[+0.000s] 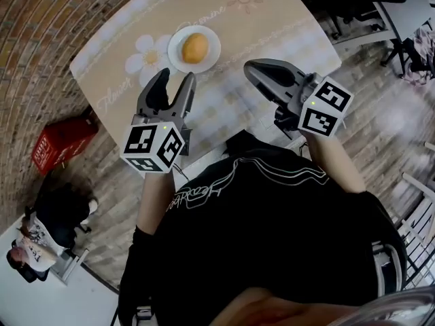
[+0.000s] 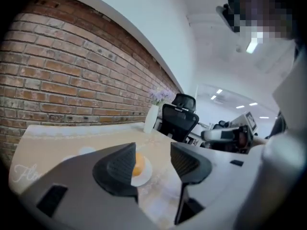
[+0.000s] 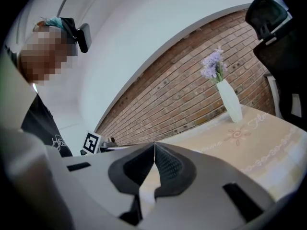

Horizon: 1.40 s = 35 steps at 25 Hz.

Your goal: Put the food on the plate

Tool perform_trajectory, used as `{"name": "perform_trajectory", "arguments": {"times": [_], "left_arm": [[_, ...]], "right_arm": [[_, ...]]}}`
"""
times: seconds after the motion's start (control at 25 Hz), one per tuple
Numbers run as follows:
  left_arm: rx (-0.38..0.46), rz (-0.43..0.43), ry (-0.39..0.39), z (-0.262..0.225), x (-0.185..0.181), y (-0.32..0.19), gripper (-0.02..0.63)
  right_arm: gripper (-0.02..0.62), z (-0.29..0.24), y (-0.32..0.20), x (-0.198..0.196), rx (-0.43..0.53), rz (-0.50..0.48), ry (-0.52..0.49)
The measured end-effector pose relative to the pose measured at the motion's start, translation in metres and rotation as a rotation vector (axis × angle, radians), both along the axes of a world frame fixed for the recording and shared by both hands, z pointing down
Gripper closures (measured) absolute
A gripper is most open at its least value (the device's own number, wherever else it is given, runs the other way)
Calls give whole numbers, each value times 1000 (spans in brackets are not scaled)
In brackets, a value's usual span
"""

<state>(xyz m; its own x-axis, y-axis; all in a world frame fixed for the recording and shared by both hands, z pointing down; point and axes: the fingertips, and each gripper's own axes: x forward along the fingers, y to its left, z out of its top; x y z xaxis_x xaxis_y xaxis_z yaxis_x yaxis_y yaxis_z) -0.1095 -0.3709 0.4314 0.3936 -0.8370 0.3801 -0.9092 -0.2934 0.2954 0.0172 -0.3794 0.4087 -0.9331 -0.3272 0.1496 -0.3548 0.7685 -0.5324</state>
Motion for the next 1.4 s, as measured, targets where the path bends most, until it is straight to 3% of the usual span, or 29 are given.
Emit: {"name": "perform_trajectory", "arguments": {"times": [0.16, 0.36, 0.52, 0.88, 1.4], "left_arm": [[67, 69, 68, -49, 11, 44, 465], [110, 132, 144, -87, 22, 97, 534], [122, 158, 132, -97, 28, 131, 581], [138, 203, 119, -109, 42, 160, 592], [135, 184, 137, -113, 44, 155, 594]], "right_arm": [[598, -24, 39, -10, 65, -31, -5], [598, -51, 85, -15, 138, -40, -29], [598, -65, 119, -18, 160, -43, -47], [598, -80, 150, -15, 195, -37, -39], [598, -79, 147, -7, 183, -28, -36]]}}
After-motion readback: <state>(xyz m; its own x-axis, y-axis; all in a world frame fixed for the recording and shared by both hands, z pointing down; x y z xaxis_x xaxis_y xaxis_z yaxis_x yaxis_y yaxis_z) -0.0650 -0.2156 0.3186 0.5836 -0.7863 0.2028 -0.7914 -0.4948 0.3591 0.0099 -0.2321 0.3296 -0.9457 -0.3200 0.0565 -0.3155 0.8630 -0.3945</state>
